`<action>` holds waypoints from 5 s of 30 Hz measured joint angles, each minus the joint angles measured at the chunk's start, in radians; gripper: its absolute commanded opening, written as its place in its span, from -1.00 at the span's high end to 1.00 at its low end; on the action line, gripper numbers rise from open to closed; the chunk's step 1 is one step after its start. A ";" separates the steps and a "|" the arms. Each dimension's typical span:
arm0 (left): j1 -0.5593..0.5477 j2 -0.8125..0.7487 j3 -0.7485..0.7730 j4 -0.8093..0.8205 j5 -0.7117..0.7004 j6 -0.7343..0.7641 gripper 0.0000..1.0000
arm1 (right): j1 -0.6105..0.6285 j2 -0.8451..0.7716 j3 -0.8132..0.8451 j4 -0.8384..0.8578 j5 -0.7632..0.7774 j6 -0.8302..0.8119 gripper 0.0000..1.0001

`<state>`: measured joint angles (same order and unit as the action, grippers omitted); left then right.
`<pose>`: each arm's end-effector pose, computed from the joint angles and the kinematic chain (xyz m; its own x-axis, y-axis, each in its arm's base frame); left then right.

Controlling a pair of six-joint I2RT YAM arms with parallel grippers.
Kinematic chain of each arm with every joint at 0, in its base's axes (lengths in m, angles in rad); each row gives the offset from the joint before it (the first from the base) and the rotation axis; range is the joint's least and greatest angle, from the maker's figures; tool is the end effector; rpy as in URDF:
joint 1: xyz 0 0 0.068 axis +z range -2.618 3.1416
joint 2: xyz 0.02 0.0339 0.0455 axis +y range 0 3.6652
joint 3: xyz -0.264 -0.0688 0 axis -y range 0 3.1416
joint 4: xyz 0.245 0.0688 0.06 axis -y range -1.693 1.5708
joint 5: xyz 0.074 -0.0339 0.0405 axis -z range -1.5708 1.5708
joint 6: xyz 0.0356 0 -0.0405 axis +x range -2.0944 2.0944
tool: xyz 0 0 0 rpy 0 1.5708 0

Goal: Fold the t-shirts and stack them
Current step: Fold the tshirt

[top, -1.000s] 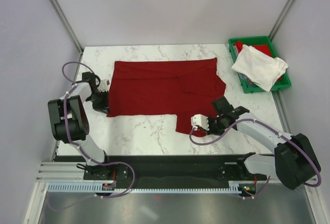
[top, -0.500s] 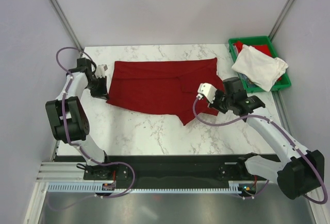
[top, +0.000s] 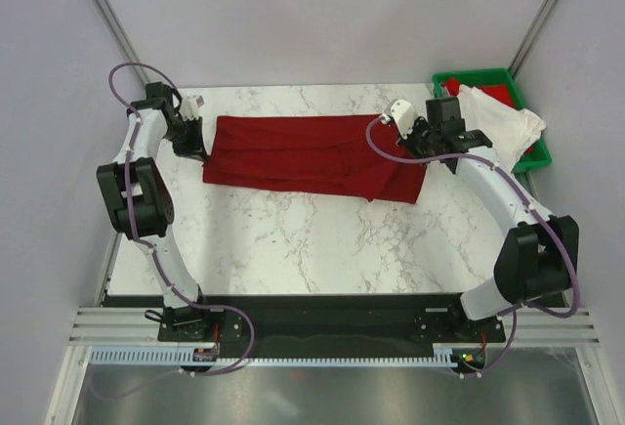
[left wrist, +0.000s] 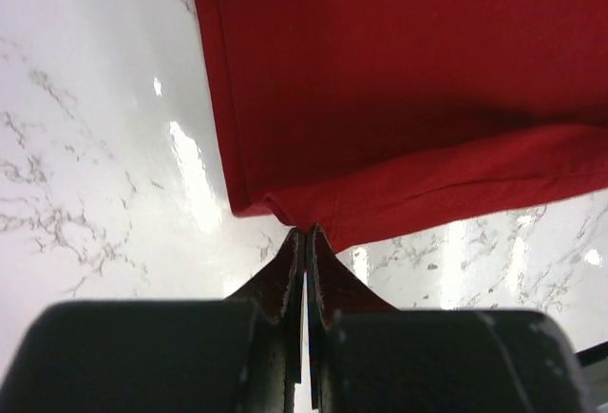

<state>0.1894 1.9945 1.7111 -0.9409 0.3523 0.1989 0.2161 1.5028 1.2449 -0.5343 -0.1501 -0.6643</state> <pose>0.4119 0.0664 0.2422 -0.9177 0.0129 -0.3970 0.1221 0.9602 -0.2510 0.3221 0.0762 0.2947 -0.3535 -0.7017 -0.6186 -0.6764 0.6486 -0.3491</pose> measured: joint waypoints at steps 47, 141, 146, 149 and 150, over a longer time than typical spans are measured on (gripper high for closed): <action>-0.022 0.302 0.444 -0.047 -0.072 -0.014 -0.04 | -0.055 0.613 0.591 0.116 0.051 0.165 -0.01; -0.171 0.158 -0.050 0.110 -0.234 0.685 0.46 | 0.093 0.488 0.455 0.020 0.150 0.136 0.12; -0.172 0.159 -0.051 0.130 -0.258 0.696 0.96 | 0.094 0.469 0.425 0.018 0.160 0.126 0.12; -0.182 0.142 -0.080 0.153 -0.273 0.696 0.96 | 0.094 0.456 0.400 0.018 0.166 0.123 0.13; -0.188 0.126 -0.105 0.166 -0.280 0.696 0.95 | 0.094 0.447 0.385 0.019 0.165 0.123 0.13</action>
<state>0.0010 2.1204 1.6062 -0.7753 0.0719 0.8951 0.3099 1.9499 1.6299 -0.5156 0.0151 -0.5415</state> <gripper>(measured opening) 0.033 0.440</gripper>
